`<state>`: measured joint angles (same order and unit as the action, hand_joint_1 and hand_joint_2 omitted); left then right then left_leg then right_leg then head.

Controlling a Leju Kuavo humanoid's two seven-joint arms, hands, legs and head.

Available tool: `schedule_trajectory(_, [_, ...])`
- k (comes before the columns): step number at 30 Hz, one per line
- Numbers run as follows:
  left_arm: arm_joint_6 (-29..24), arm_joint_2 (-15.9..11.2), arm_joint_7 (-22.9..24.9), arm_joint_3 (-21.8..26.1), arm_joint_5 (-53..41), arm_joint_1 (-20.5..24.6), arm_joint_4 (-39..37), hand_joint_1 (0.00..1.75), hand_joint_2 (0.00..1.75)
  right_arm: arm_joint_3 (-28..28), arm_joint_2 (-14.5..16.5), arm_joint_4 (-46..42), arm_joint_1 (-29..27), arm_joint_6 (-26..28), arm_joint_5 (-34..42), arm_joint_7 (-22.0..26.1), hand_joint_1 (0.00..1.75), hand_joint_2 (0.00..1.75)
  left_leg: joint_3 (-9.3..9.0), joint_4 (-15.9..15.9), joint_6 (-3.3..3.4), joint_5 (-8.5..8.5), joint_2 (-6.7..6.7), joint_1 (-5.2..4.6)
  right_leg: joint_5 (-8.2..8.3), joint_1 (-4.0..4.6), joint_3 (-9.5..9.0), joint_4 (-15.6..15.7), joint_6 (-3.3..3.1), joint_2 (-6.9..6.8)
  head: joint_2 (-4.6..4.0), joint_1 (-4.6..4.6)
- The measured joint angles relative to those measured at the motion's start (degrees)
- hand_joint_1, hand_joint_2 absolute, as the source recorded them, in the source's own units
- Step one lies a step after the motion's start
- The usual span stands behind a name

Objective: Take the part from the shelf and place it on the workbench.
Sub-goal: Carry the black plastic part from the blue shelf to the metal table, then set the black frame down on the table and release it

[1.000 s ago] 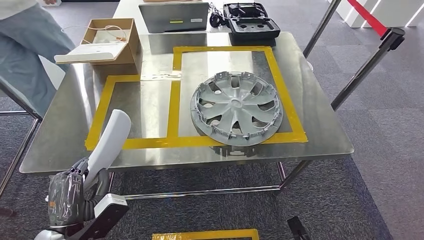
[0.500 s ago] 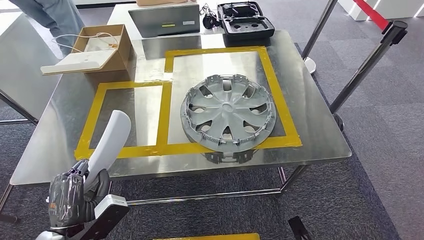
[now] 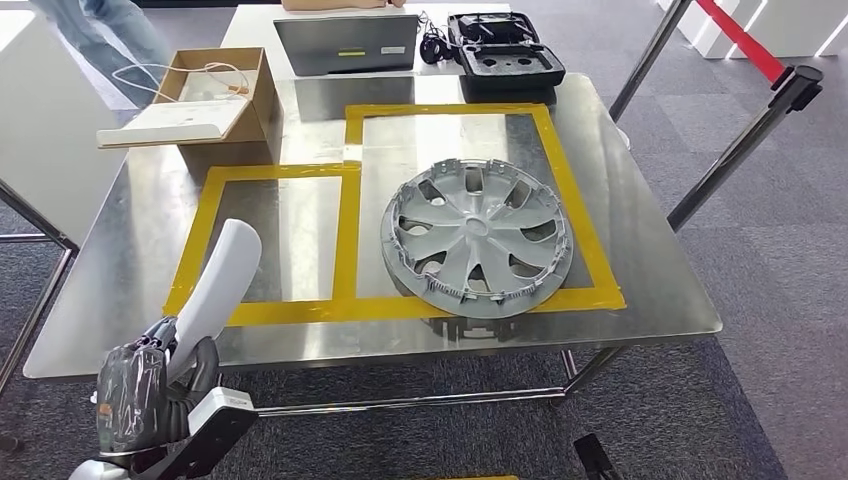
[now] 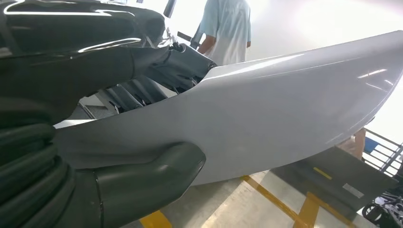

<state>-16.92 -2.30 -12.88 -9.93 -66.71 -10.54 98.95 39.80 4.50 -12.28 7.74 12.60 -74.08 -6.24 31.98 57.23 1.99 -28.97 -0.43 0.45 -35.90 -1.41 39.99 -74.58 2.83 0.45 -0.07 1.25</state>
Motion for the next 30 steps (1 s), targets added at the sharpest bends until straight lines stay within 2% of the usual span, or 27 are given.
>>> schedule_trajectory(1, [0.47, 0.01, -0.10, 0.00, 0.60, 0.01, -0.14, 1.75, 1.75, 0.00, -0.01, 0.00, -0.05, -0.01, -0.01, -0.01, 0.00, 0.00, -0.27, 0.01, -0.05, -0.20, -0.06, 0.00, 1.16, -0.01, 0.29, 0.41, -0.05, -0.01, 0.00, -0.02])
schedule_trajectory(2, [1.20, 0.02, -0.18, 0.01, 1.24, 0.03, -0.33, 1.75, 1.75, 0.00, -0.03, 0.00, -0.07, 0.00, -0.03, -0.01, 0.00, 0.00, -0.67, 0.02, -0.17, -0.45, -0.13, 0.01, 3.31, -0.02, -0.66, 3.26, -0.18, -0.03, 0.00, -0.02])
schedule_trajectory(3, [2.02, 0.02, -0.15, 0.01, 1.70, 0.08, -0.56, 1.75, 1.75, 0.00, -0.07, 0.00, -0.06, 0.00, -0.07, 0.01, 0.00, 0.00, -1.08, 0.02, -0.35, -0.75, -0.18, 0.01, 5.75, -0.03, -2.40, 7.52, -0.35, -0.06, 0.00, -0.06])
schedule_trajectory(5, [3.49, 0.01, 0.11, 0.02, 2.19, 0.34, -1.21, 1.75, 1.75, -0.01, -0.11, 0.00, 0.00, -0.03, -0.16, 0.05, 0.00, 0.00, -1.54, 0.17, -0.92, -1.34, -0.25, -0.22, 8.53, 0.10, -5.38, 14.28, -0.73, -0.10, 0.00, -0.05])
schedule_trajectory(6, [3.91, -0.01, 0.23, 0.03, 2.31, 0.50, -1.53, 1.75, 1.75, -0.01, -0.09, 0.00, 0.01, -0.04, -0.20, 0.07, 0.00, 0.00, -1.56, 0.27, -1.04, -1.56, -0.27, -0.35, 8.85, 0.15, -6.00, 15.70, -0.85, -0.09, 0.00, -0.03])
schedule_trajectory(9, [4.96, -0.13, 0.48, 0.03, 1.78, 1.11, -2.51, 1.75, 1.75, 0.00, -0.02, 0.00, -0.03, -0.07, -0.32, 0.08, 0.00, 0.00, -1.65, 0.12, -0.64, -1.68, -0.29, -0.45, 8.79, 0.24, -6.08, 16.00, -0.99, 0.07, 0.00, 0.03])
schedule_trajectory(11, [6.59, -0.48, 0.83, -0.04, -0.35, 2.76, -3.86, 1.75, 1.75, -0.02, -0.01, 0.00, 0.08, -0.17, -0.62, -0.05, 0.00, 0.00, -1.86, -0.25, -0.61, -1.58, -0.30, -0.43, 8.69, 0.32, -6.09, 16.00, -1.16, 0.11, 0.00, 0.04])
schedule_trajectory(18, [10.14, -2.81, 1.13, -0.14, -5.56, 17.13, -14.90, 1.75, 1.75, -0.56, 0.34, 0.00, 1.93, -1.00, -1.58, -1.12, 0.00, 0.00, -2.00, -0.80, -1.57, -1.11, -0.24, -0.31, 8.80, 0.51, -6.05, 15.96, -1.71, 0.12, 0.00, 0.03])
schedule_trajectory(21, [10.71, -3.74, 1.24, -1.25, -8.45, 26.83, -23.61, 1.75, 1.75, -0.63, 0.64, 0.00, 2.64, -0.99, -1.66, -0.83, 0.00, 0.00, -1.85, -0.79, -2.16, -0.84, -0.49, -0.28, 8.91, 0.53, -5.95, 15.94, -1.86, -0.14, 0.00, -0.02])
schedule_trajectory(25, [9.49, -4.35, 0.70, -4.53, -11.66, 46.04, -42.58, 1.75, 1.75, -0.75, 1.37, 0.00, 4.06, -0.88, -1.36, -0.52, 0.00, 0.00, -1.74, -0.70, -2.29, -0.66, -0.51, -0.30, 9.25, 0.50, -5.93, 15.99, -1.96, -0.22, 0.00, -0.01])
schedule_trajectory(28, [9.77, -2.95, 0.68, -8.53, -15.76, 58.07, -54.49, 1.75, 1.75, -0.67, 1.74, 0.00, 3.70, -0.57, -0.38, -0.36, 0.00, 0.00, -1.66, -0.55, -2.27, -0.62, -0.49, -0.33, 9.34, 0.48, -5.91, 16.02, -1.91, -0.19, 0.00, -0.01])
schedule_trajectory(30, [10.87, -1.53, 0.65, -11.20, -17.98, 63.76, -59.91, 1.75, 1.75, -0.48, 1.80, 0.00, 3.16, -0.27, 0.31, -0.34, 0.00, 0.00, -1.59, -0.49, -2.27, -0.63, -0.51, -0.34, 9.35, 0.46, -5.91, 16.06, -1.89, -0.20, 0.00, -0.02])
